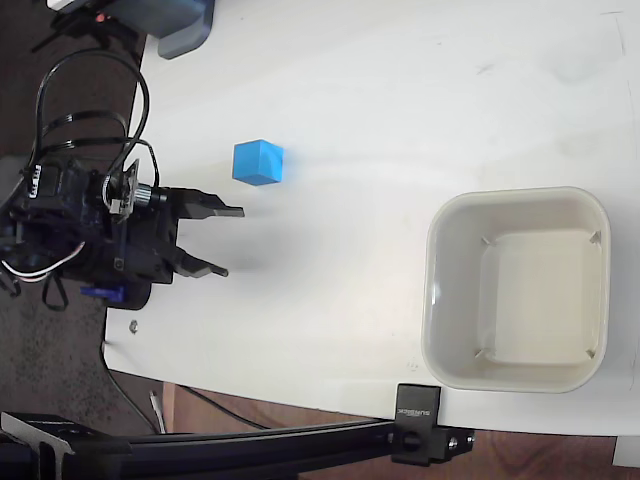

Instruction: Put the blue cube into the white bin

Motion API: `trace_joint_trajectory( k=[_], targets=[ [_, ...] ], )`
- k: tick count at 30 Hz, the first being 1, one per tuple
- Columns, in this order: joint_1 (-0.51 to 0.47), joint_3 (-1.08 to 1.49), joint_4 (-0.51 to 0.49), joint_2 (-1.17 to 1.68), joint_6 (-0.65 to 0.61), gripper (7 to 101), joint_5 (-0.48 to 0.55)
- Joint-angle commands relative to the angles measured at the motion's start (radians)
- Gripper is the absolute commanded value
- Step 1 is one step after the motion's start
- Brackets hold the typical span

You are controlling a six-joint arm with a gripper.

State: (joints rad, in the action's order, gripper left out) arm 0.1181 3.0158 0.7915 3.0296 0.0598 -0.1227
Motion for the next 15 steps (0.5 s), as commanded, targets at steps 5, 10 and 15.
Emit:
trace_joint_trajectory(
  k=[5, 10, 15],
  targets=[
    [-0.005, -0.025, -0.015, 0.023, 0.028, 100.3, -0.044],
    [-0.008, -0.025, -0.015, 0.023, 0.034, 100.3, -0.052],
    [-0.017, -0.025, -0.015, 0.023, 0.037, 100.3, -0.052]
  ],
)
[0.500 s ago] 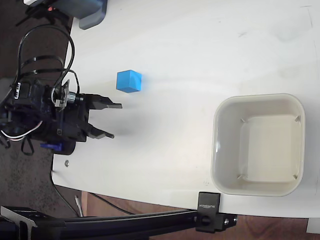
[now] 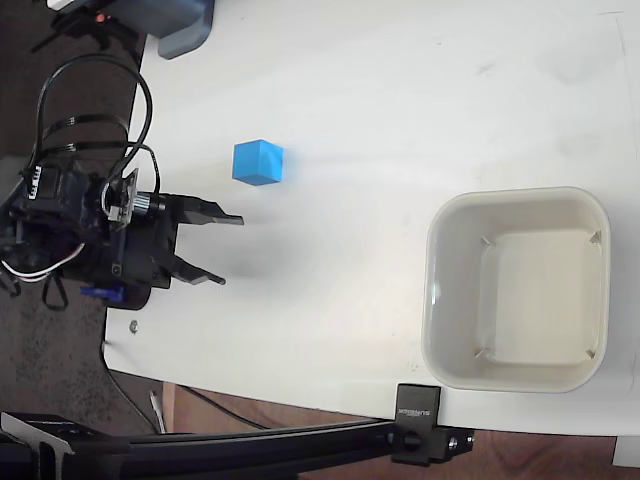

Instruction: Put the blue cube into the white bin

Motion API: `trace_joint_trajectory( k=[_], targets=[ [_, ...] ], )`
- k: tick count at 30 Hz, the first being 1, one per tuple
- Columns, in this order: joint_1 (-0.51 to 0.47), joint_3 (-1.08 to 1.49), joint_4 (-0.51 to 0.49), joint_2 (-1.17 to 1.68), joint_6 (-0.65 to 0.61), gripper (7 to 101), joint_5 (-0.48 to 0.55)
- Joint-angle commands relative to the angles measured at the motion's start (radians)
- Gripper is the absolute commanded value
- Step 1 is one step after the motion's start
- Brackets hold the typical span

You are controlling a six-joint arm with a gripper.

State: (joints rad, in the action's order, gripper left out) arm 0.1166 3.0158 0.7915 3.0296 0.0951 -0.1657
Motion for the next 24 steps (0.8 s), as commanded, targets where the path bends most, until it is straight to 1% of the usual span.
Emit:
trace_joint_trajectory(
  k=[1, 4, 7, 11, 14, 16, 19, 24],
  targets=[
    [-0.018, -0.025, -0.015, 0.023, 0.003, 100.3, -0.009],
    [-0.034, -0.025, -0.015, 0.023, 0.011, 100.3, -0.008],
    [-0.051, -0.025, -0.014, 0.023, -0.021, 100.3, 0.040],
    [-0.035, -0.029, -0.012, 0.023, -0.015, 100.3, 0.031],
    [-0.052, -0.063, -0.005, 0.023, 0.000, 100.3, 0.015],
    [-0.078, -0.103, 0.018, 0.023, 0.000, 100.3, 0.018],
    [-0.101, -0.167, 0.086, 0.023, 0.005, 100.3, 0.023],
    [-0.117, -0.272, 0.160, 0.015, 0.018, 100.3, 0.078]
  ],
)
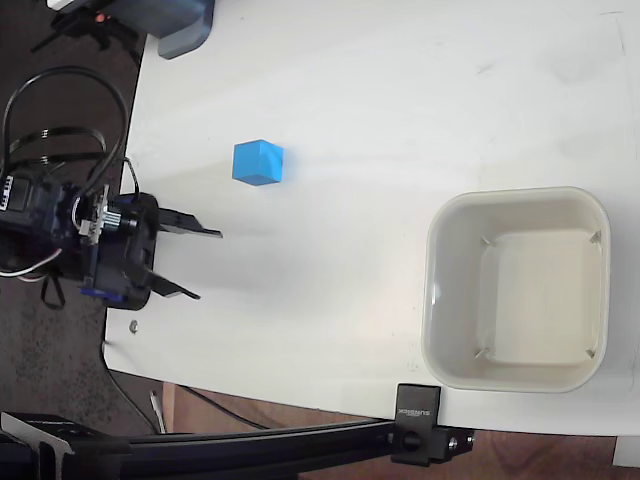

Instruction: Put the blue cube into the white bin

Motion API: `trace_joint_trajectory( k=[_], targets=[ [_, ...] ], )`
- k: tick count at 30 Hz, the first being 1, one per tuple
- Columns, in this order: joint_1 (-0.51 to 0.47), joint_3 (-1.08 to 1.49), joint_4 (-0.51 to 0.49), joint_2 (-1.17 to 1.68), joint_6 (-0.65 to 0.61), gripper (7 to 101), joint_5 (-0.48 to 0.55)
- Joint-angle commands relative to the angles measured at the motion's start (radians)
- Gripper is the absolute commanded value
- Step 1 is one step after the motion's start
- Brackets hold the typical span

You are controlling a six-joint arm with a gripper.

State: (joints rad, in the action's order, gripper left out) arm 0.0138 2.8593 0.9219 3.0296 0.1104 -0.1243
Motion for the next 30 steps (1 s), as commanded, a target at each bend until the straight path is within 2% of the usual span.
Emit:
trace_joint_trajectory(
  k=[1, 6, 8, 12, 16, 18, 20, 24, 30],
  targets=[
    [-0.018, -0.140, 0.049, 0.008, 0.000, 100.3, 0.046],
    [-0.021, -0.222, 0.095, -0.043, 0.026, 100.3, 0.054],
    [0.020, -0.259, 0.098, -0.103, 0.067, 100.3, 0.037],
    [0.239, -0.330, 0.083, -0.250, 0.275, 100.3, -0.057],
    [0.546, -0.304, -0.006, -0.348, 0.486, 100.3, -0.276],
    [0.641, -0.313, -0.021, -0.422, 0.551, 100.3, -0.344],
    [0.732, -0.360, 0.009, -0.531, 0.626, 100.3, -0.407],
    [0.801, -0.391, 0.002, -0.655, 0.699, 100.3, -0.442],
    [0.767, -0.319, -0.051, -0.640, 0.673, 100.3, -0.416]
  ],
)
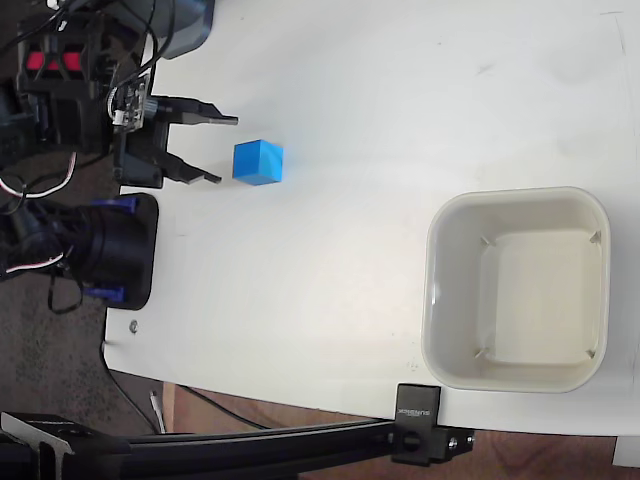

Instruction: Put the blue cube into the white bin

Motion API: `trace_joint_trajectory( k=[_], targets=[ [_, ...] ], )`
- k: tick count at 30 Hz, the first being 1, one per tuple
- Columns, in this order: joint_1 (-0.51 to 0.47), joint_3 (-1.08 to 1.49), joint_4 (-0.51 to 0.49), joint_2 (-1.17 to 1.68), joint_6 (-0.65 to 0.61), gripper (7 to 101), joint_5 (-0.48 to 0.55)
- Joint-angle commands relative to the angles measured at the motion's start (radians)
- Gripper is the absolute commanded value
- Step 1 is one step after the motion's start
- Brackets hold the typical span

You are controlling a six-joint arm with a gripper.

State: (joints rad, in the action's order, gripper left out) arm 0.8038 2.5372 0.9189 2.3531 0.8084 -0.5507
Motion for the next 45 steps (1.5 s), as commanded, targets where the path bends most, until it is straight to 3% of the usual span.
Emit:
trace_joint_trajectory(
  k=[1, 10, 20, 31, 40, 45],
  targets=[
    [-0.032, 0.014, -0.063, 0.043, -0.034, 100.3, 0.023],
    [-0.064, 0.083, -0.190, 0.011, -0.032, 100.3, 0.098],
    [-0.061, 0.094, -0.224, -0.051, -0.021, 100.3, 0.144],
    [-0.063, 0.137, -0.233, -0.037, -0.006, 99.5, 0.126],
    [-0.084, 0.161, -0.256, -0.035, -0.028, 93.5, 0.141],
    [-0.084, 0.164, -0.258, -0.040, -0.034, 80.6, 0.138]
  ],
)
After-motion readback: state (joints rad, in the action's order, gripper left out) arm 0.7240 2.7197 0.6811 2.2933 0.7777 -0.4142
